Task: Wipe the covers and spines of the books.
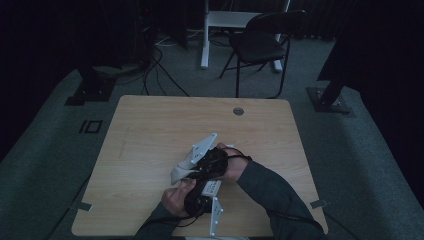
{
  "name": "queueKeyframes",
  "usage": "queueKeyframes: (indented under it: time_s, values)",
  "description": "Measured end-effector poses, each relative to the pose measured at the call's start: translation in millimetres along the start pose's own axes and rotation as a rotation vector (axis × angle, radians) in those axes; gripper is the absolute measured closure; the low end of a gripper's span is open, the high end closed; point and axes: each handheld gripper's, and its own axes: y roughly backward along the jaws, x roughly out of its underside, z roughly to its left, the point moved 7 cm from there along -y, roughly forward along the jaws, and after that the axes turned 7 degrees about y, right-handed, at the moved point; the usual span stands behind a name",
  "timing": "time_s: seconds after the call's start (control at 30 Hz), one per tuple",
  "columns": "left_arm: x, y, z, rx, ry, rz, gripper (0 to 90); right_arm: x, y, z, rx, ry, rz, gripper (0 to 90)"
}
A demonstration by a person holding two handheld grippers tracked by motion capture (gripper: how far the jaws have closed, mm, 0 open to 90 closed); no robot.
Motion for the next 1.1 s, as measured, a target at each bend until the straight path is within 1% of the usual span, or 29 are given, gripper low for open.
queueKeyframes:
  time_s: [0.03, 0.1, 0.13, 0.17, 0.2, 0.23, 0.37, 0.4, 0.53, 0.57, 0.67, 0.73, 0.77, 0.8, 0.87, 0.9, 0.97, 1.03, 1.1]
  values:
    - [-0.2, 0.0, 0.2, -0.001, -0.004, -0.001, 76.5, 0.9, -0.2, -1.3, 0.008, -0.001, 0.006, 83.6]
    - [-0.3, -0.1, -0.8, 0.000, 0.004, -0.006, 76.5, 3.0, -0.4, -4.1, 0.024, -0.012, 0.018, 83.6]
    - [-0.3, -0.1, -0.8, 0.000, 0.004, -0.006, 76.5, 3.0, -0.4, -4.1, 0.024, -0.012, 0.018, 83.6]
    - [-0.2, 0.2, -0.7, 0.001, -0.003, -0.002, 76.5, 6.3, -0.2, -9.4, 0.052, -0.033, 0.037, 83.6]
    - [-0.2, 0.2, -0.7, 0.001, -0.003, -0.002, 76.5, 7.7, -0.1, -11.4, 0.065, -0.040, 0.045, 83.6]
    - [-0.1, 0.2, -0.8, 0.003, -0.006, 0.000, 76.5, 7.7, -0.1, -11.4, 0.065, -0.040, 0.045, 83.6]
    - [0.2, 0.3, -1.1, 0.006, -0.002, 0.001, 76.4, 14.2, 1.3, -20.5, 0.109, -0.069, 0.064, 83.6]
    - [0.1, 0.2, -1.2, 0.007, -0.001, 0.001, 76.4, 14.2, 1.3, -20.5, 0.109, -0.069, 0.064, 83.6]
    - [0.2, 0.2, -1.3, 0.009, 0.001, 0.000, 76.4, 20.1, 3.9, -28.9, 0.138, -0.097, 0.071, 83.6]
    - [0.3, 0.3, -1.1, 0.009, 0.001, 0.001, 76.4, 22.8, 5.9, -32.7, 0.152, -0.110, 0.072, 83.6]
    - [0.6, 0.0, -0.5, 0.008, 0.008, -0.001, 76.4, 25.1, 7.9, -36.4, 0.160, -0.121, 0.057, 83.6]
    - [1.0, -0.1, -0.5, 0.008, 0.010, 0.001, 76.3, 29.0, 11.5, -40.8, 0.172, -0.142, 0.036, 83.5]
    - [1.0, -0.1, -0.5, 0.007, 0.012, 0.000, 76.3, 29.0, 11.5, -40.8, 0.172, -0.142, 0.036, 83.5]
    - [1.1, -0.1, 0.1, 0.005, 0.007, 0.001, 76.3, 30.4, 12.9, -42.3, 0.177, -0.146, 0.031, 83.5]
    - [1.6, 0.0, 0.4, 0.007, 0.008, 0.006, 76.3, 34.0, 17.3, -46.3, 0.196, -0.162, 0.019, 83.6]
    - [1.9, 0.0, 0.6, 0.006, 0.008, 0.006, 76.3, 34.0, 17.3, -46.3, 0.196, -0.162, 0.019, 83.6]
    - [2.2, -0.3, 0.5, 0.006, 0.018, 0.002, 76.3, 36.7, 21.6, -49.6, 0.217, -0.170, 0.010, 83.6]
    - [2.3, -0.4, 0.9, 0.004, 0.019, 0.000, 76.2, 37.9, 24.2, -50.9, 0.224, -0.176, 0.003, 83.6]
    - [2.7, -0.4, 1.5, 0.003, 0.018, 0.002, 76.3, 39.6, 27.2, -52.5, 0.242, -0.180, 0.001, 83.6]
